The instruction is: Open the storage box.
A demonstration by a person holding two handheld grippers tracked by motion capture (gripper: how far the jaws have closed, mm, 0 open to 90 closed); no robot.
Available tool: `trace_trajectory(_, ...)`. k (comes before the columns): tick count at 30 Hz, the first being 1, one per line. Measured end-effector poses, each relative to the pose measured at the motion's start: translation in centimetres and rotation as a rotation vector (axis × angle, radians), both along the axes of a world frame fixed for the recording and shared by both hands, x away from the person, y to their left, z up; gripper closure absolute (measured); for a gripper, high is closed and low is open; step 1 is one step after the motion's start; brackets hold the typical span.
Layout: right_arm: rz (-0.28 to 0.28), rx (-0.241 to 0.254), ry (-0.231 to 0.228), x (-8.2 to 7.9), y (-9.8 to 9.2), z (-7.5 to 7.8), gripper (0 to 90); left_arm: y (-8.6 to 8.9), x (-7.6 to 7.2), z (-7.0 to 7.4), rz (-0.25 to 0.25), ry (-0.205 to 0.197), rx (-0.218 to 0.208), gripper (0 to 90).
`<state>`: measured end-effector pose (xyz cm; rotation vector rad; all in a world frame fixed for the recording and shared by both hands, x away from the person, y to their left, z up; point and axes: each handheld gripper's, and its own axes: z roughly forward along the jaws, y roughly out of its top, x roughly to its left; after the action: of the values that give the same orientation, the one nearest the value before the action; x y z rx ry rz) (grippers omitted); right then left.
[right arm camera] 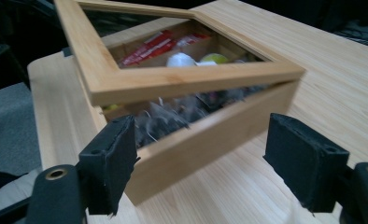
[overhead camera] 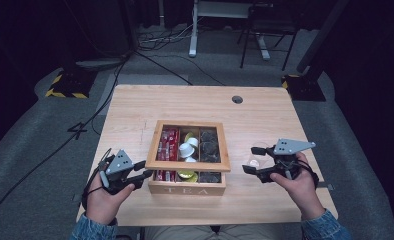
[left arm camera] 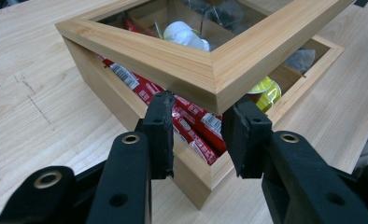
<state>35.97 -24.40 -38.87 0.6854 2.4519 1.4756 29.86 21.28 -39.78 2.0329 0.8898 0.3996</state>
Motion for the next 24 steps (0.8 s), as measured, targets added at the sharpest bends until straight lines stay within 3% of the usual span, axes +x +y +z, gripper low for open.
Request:
trace_trajectory(6,0.065,-0.051,-0.01,0.1,2.3,0.0,20.2,-0.2,0.1,0.2,0.015,-0.001,-0.009,63.7)
trace_trajectory(9,0.101,-0.123,-0.051,0.0,3.8,-0.2,18.4,-0.1,0.3,0.4,0.015,-0.01,-0.022,64.1)
trace_trajectory(11,0.106,-0.144,-0.069,0.0,4.4,-0.3,19.0,-0.1,0.4,0.6,0.011,-0.014,-0.023,64.1)
trace_trajectory(12,0.106,-0.156,-0.107,0.0,5.1,-0.2,21.6,-0.1,0.4,0.6,0.01,-0.015,-0.023,64.0)
trace_trajectory(14,0.108,-0.155,-0.121,0.1,5.4,-0.1,23.2,-0.2,0.5,0.6,0.01,-0.013,-0.024,63.9)
trace_trajectory(17,0.101,-0.16,-0.188,0.3,6.0,0.4,23.8,-0.2,0.6,0.7,0.009,-0.026,-0.032,63.9)
trace_trajectory(22,0.113,-0.147,-0.239,0.4,6.2,0.9,27.5,-0.1,1.0,0.7,0.002,-0.052,-0.047,63.4)
trace_trajectory(24,0.122,-0.167,-0.263,0.4,6.3,1.3,29.0,-0.2,1.3,0.5,0.013,-0.057,-0.03,56.5)
